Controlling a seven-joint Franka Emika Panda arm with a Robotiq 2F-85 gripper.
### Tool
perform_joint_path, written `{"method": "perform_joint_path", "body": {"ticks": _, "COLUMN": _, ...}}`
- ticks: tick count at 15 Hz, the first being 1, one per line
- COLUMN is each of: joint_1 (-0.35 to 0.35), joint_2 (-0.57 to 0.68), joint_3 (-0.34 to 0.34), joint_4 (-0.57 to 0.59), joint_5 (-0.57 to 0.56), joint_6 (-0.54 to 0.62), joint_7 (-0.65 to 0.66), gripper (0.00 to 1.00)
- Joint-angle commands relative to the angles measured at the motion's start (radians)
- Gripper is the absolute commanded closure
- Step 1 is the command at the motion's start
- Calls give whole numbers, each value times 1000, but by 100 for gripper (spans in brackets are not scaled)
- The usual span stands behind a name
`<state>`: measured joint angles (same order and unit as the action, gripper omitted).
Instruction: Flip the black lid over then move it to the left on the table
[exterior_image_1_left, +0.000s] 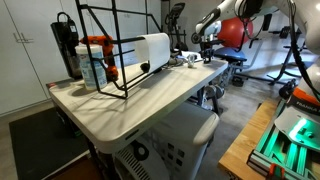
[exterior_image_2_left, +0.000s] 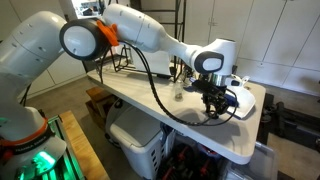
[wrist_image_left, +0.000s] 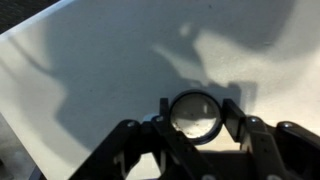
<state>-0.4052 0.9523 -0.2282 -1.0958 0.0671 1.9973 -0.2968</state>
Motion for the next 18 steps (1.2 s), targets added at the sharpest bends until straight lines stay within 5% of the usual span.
{"method": "perform_joint_path", "body": {"ticks": 1, "joint_1": -4, "joint_2": -40, "joint_3": 14, "joint_4": -58, "joint_5": 15, "joint_6": 7, "joint_7": -23, "gripper": 70}}
{"method": "perform_joint_path", "body": {"ticks": 9, "joint_1": 34, "joint_2": -308, "joint_3": 13, "joint_4": -405, "joint_5": -24, "joint_6": 60, "joint_7": -182, "gripper": 70}}
{"method": "perform_joint_path", "body": {"ticks": 18, "joint_1": 70, "joint_2": -614, "joint_3": 75, "joint_4": -818, "joint_5": -166, "joint_6": 363, "joint_7": -361, "gripper": 70}}
